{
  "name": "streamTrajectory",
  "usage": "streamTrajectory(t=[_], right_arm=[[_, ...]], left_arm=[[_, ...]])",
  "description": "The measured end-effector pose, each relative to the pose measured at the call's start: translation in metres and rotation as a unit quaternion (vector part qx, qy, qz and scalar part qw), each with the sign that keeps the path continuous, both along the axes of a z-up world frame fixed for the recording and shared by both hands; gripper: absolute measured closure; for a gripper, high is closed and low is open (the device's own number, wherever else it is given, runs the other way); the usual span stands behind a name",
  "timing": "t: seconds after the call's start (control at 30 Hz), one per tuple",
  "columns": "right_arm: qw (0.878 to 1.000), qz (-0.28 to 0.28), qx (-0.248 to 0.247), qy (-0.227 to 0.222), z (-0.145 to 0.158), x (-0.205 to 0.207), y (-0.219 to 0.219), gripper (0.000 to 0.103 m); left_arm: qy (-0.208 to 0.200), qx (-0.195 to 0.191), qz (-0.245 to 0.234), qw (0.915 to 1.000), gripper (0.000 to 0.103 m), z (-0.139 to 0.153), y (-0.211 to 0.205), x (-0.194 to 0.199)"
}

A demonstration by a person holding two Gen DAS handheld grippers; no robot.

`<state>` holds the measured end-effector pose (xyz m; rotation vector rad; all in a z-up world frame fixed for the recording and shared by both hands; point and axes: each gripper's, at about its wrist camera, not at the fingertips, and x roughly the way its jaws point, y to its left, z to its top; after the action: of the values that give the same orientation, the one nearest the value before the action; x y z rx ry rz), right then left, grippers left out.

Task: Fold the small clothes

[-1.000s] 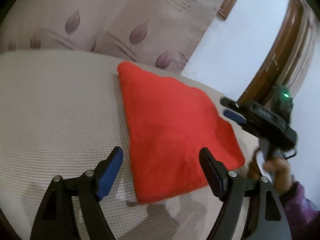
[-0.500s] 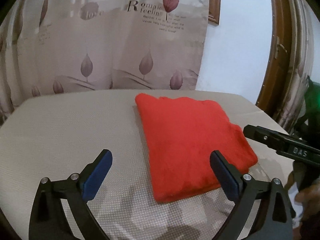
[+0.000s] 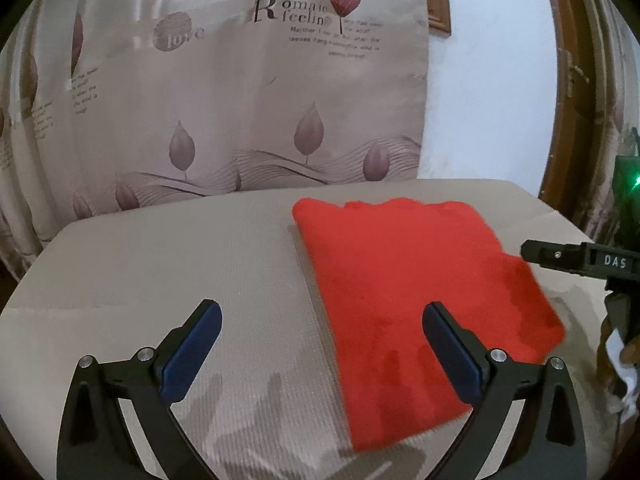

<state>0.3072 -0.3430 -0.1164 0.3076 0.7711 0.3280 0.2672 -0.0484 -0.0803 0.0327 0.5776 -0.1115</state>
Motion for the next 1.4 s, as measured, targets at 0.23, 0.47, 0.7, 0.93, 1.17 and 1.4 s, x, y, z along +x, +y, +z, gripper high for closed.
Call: streamTrajectory(t=[0.23, 0.47, 0.7, 0.93, 1.17, 1.4], right_arm=[[0.999, 0.022, -0.005, 0.024, -0.014, 0.028, 0.006, 0.022], [0.994, 0.072, 0.045, 0.071, -0.03, 0.056, 0.007, 0.021], [0.979, 0.13, 0.108, 0.113, -0.042, 0.081, 0.005, 0.02], [0.958, 0.209, 0.139, 0.136, -0.047, 0.102, 0.014, 0.017], [0.96, 0.219, 0.125, 0.124, -0.049, 0.106, 0.032, 0.041], [0.954, 0.189, 0.177, 0.154, -0.063, 0.11, 0.022, 0.071]], left_arm=[[0.034, -0.005, -0.024, 0.9991, 0.003, -0.012, 0.004, 0.039], [0.132, -0.141, -0.121, 0.9738, 0.003, -0.036, 0.03, 0.099], [0.193, -0.27, -0.198, 0.9224, 0.003, -0.059, 0.047, 0.14], [0.22, -0.262, -0.29, 0.8938, 0.003, -0.061, 0.016, 0.16], [0.218, -0.257, -0.29, 0.8957, 0.03, -0.059, 0.014, 0.162], [0.216, -0.226, -0.256, 0.9147, 0.058, -0.059, 0.006, 0.158]])
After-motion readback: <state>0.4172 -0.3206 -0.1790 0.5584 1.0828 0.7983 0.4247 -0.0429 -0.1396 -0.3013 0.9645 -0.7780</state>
